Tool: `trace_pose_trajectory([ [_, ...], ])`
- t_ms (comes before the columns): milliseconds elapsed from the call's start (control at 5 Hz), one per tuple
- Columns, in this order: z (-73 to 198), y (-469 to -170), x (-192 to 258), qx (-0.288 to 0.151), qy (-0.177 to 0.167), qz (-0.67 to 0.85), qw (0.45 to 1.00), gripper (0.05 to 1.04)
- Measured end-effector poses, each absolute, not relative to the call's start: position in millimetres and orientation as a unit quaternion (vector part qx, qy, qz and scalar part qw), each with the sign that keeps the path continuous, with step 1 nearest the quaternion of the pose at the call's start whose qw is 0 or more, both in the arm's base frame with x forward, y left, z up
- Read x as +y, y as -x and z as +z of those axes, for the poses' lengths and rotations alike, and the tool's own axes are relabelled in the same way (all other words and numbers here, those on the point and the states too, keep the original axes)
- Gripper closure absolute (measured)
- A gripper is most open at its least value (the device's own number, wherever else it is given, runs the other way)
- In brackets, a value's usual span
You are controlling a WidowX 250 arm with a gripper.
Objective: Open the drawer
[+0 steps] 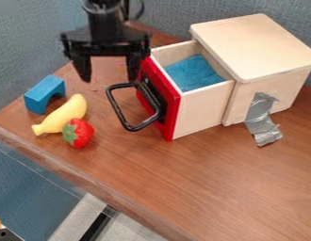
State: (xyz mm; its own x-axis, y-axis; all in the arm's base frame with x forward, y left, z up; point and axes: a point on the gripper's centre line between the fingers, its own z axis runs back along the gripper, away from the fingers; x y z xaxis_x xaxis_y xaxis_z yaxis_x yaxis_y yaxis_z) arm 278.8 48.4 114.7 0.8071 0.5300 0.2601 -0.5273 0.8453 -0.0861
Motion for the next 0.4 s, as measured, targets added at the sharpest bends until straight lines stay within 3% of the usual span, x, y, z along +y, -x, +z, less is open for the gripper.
trace_pose_trajectory([
  [400, 93.0, -259.5, 44.9, -0.034, 0.041, 0.139, 0.989, 0.083],
])
